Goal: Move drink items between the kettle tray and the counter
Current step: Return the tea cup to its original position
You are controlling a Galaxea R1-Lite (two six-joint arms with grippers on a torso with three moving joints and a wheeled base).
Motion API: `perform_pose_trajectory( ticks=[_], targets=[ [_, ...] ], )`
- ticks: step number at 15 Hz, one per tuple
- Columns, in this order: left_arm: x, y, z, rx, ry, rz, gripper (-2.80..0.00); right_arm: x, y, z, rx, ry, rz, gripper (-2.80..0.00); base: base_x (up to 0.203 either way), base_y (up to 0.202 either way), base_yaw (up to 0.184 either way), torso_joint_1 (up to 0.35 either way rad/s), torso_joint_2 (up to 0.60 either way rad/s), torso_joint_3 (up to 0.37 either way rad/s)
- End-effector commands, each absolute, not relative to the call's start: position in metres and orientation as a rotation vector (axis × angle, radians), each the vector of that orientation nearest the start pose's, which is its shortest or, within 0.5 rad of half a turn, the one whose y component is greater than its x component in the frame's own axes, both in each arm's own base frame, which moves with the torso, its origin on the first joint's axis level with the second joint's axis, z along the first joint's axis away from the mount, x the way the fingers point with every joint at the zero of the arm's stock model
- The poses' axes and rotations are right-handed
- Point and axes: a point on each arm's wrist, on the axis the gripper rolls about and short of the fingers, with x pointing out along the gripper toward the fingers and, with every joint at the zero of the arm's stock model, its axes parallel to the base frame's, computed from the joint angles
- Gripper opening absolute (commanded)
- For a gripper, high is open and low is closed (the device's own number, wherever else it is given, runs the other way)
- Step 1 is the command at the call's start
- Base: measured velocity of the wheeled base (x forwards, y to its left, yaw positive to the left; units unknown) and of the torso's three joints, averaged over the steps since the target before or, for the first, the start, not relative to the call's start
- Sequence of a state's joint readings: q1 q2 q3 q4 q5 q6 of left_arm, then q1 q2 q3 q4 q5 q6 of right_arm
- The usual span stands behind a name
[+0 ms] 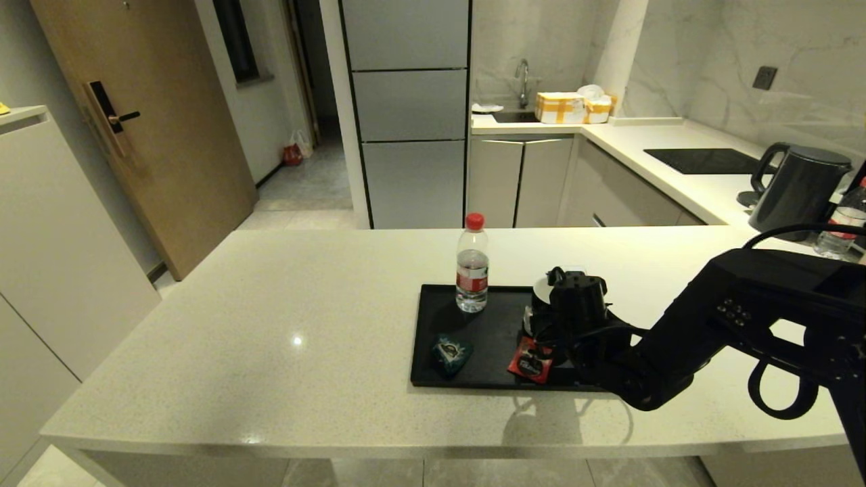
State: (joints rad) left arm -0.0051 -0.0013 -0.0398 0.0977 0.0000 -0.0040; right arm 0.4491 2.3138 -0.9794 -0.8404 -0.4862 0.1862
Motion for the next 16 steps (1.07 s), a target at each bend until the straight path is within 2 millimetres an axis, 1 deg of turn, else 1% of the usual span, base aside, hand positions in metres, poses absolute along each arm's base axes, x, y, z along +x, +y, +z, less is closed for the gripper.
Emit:
perform_pose_trajectory(
  ticks=[1, 2, 3, 4, 13, 16],
  targets=[
    [-0.026, 0.0, 0.076, -0.004, 0.058, -0.004, -2.8, 0.37, 0.167, 0.02, -0.04, 0.435, -0.08, -2.8, 0.0, 0.0, 0.0, 0.0, 0.0, 0.0],
    [-0.026, 0.0, 0.076, -0.004, 0.058, -0.004, -2.8, 0.37, 0.166, 0.02, -0.042, 0.437, -0.081, -2.8, 0.0, 0.0, 0.0, 0.0, 0.0, 0.0],
    [-0.026, 0.0, 0.076, -0.004, 0.058, -0.006, -2.8, 0.37, 0.166, 0.021, -0.044, 0.431, -0.093, -0.64, 0.0, 0.0, 0.0, 0.0, 0.0, 0.0],
    [-0.026, 0.0, 0.076, -0.004, 0.058, -0.004, -2.8, 0.37, 0.166, 0.021, -0.043, 0.428, -0.096, 0.0, 0.0, 0.0, 0.0, 0.0, 0.0, 0.0],
    [-0.026, 0.0, 0.076, -0.004, 0.058, -0.004, -2.8, 0.365, 0.167, 0.025, -0.044, 0.427, -0.085, 0.0, 0.0, 0.0, 0.0, 0.0, 0.0, 0.0],
    [-0.026, 0.0, 0.076, -0.004, 0.058, -0.004, -2.8, 0.358, 0.167, 0.027, -0.047, 0.436, -0.078, 0.0, 0.0, 0.0, 0.0, 0.0, 0.0, 0.0]
  ],
)
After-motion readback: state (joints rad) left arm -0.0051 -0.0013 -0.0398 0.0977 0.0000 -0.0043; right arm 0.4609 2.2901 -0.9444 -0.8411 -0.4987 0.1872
